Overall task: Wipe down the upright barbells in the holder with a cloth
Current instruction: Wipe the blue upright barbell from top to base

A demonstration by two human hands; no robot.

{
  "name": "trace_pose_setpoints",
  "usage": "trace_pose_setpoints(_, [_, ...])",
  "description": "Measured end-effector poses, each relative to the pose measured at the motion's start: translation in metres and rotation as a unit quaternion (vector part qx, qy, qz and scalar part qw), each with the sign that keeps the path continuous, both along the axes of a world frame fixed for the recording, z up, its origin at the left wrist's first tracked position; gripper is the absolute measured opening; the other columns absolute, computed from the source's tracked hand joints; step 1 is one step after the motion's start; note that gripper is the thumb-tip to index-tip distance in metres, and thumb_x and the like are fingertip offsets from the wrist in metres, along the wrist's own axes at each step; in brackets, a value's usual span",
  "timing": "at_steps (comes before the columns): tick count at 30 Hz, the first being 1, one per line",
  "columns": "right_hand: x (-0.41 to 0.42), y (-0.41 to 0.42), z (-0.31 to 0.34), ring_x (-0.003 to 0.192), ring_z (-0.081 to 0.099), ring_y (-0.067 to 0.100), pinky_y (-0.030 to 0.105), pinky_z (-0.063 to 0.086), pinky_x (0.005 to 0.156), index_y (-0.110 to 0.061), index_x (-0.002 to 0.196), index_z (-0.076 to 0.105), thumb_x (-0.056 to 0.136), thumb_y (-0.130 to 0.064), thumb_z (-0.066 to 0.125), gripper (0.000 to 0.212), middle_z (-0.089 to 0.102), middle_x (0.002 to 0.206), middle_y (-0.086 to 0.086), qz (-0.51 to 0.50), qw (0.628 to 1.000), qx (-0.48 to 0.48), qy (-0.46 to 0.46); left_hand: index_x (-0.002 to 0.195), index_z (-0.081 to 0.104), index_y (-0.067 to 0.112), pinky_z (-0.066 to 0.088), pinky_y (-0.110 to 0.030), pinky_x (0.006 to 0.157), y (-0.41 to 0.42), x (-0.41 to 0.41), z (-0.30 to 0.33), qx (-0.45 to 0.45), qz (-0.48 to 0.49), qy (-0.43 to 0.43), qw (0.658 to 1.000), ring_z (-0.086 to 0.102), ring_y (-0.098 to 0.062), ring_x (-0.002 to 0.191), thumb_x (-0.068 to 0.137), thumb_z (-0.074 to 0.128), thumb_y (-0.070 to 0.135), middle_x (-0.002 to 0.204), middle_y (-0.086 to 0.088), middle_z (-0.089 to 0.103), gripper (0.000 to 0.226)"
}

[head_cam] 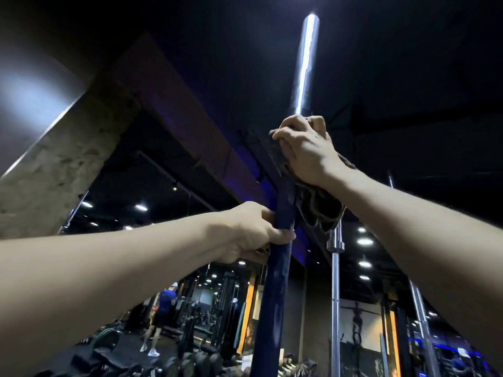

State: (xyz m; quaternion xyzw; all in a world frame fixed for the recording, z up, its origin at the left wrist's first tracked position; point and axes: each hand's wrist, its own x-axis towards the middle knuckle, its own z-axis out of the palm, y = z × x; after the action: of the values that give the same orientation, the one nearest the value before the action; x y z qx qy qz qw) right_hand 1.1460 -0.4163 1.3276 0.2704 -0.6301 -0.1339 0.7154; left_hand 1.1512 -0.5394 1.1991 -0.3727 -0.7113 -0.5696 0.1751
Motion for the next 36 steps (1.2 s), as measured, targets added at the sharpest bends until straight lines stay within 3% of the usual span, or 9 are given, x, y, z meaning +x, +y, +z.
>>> trace_pose_setpoints(5, [-0.005,-0.021,-0.010,0.121,0.028,0.027,0.040,0.032,0.098,-0.024,0.109,0.065,0.097,-0.026,0.045,0.023,0.048,0.125,-0.008,0.035,0.996,-0.067,-0.044,0.091,0.062,0.010,0.057,-0.037,0.078,-0.008,-0.005,-0.001,0.005,0.009,0.000,1.000,0.064,-0.020,0.074,0.087,0.065,0.008,0.079,-0.006,0.065,0.005])
trace_pose_setpoints(9, [-0.012,-0.014,-0.055,0.110,0.040,0.029,0.040,0.036,0.088,-0.021,0.093,0.070,0.096,-0.032,0.037,0.035,0.061,0.111,-0.008,0.100,0.995,0.005,-0.015,0.087,0.061,0.010,0.057,-0.038,0.076,-0.009,0.000,-0.003,0.016,0.003,0.002,1.000,0.065,-0.021,0.076,0.088,0.063,0.005,0.078,-0.005,0.066,0.006])
trace_pose_setpoints(12, [-0.013,0.001,-0.076,0.108,0.037,0.022,0.033,0.032,0.093,-0.022,0.099,0.070,0.095,-0.037,0.031,0.042,0.061,0.113,-0.010,0.116,0.991,0.058,-0.028,0.085,0.062,0.010,0.057,-0.039,0.078,-0.007,0.003,-0.004,0.015,-0.002,0.006,1.000,0.065,-0.018,0.073,0.089,0.062,0.003,0.076,-0.004,0.066,0.008])
trace_pose_setpoints(17, [-0.008,0.015,-0.027,0.100,0.035,0.015,0.016,0.029,0.092,-0.011,0.099,0.071,0.087,-0.024,0.050,0.028,0.063,0.108,0.005,0.048,0.990,0.122,0.043,0.095,0.065,0.006,0.058,-0.041,0.079,0.000,0.002,-0.002,0.013,0.016,0.012,1.000,0.065,-0.025,0.083,0.087,0.065,0.008,0.085,-0.010,0.066,0.008])
trace_pose_setpoints(21, [-0.012,0.010,0.009,0.113,0.036,0.030,0.041,0.042,0.091,-0.019,0.114,0.067,0.089,-0.020,0.059,0.026,0.055,0.122,-0.002,0.021,1.000,0.001,-0.008,0.086,0.065,0.011,0.057,-0.041,0.083,0.004,-0.002,-0.003,0.001,0.016,0.012,1.000,0.063,-0.023,0.081,0.088,0.065,0.010,0.085,-0.007,0.064,0.003])
trace_pose_setpoints(24, [-0.010,0.002,-0.009,0.119,0.032,0.028,0.040,0.038,0.093,-0.020,0.114,0.066,0.094,-0.026,0.051,0.026,0.052,0.125,-0.006,0.044,0.998,-0.044,-0.022,0.089,0.065,0.009,0.057,-0.042,0.084,0.005,-0.004,-0.003,0.008,0.007,0.006,1.000,0.064,-0.021,0.079,0.088,0.064,0.009,0.084,-0.007,0.064,0.001])
trace_pose_setpoints(28, [-0.007,0.007,-0.060,0.111,0.037,0.030,0.041,0.035,0.089,-0.021,0.104,0.067,0.090,-0.036,0.039,0.035,0.056,0.120,-0.005,0.011,0.999,0.049,-0.012,0.085,0.063,0.010,0.058,-0.040,0.080,0.004,-0.002,-0.004,0.012,-0.001,0.005,1.000,0.065,-0.020,0.080,0.089,0.062,0.005,0.083,-0.007,0.066,0.006])
trace_pose_setpoints(31, [-0.003,0.014,-0.056,0.102,0.045,0.033,0.045,0.045,0.084,-0.021,0.102,0.068,0.092,-0.037,0.031,0.041,0.059,0.114,-0.003,0.000,0.993,0.114,-0.017,0.091,0.064,0.008,0.057,-0.039,0.080,0.003,0.002,-0.005,0.017,-0.005,0.006,1.000,0.065,-0.023,0.083,0.089,0.062,0.006,0.086,-0.009,0.066,0.004])
trace_pose_setpoints(36, [-0.007,0.015,0.004,0.104,0.041,0.032,0.045,0.046,0.085,-0.023,0.112,0.065,0.090,-0.022,0.056,0.023,0.055,0.119,-0.002,-0.029,0.998,0.060,0.009,0.088,0.064,0.011,0.057,-0.038,0.081,0.001,-0.001,-0.005,0.009,0.009,0.010,1.000,0.063,-0.023,0.081,0.089,0.064,0.010,0.085,-0.008,0.063,0.002])
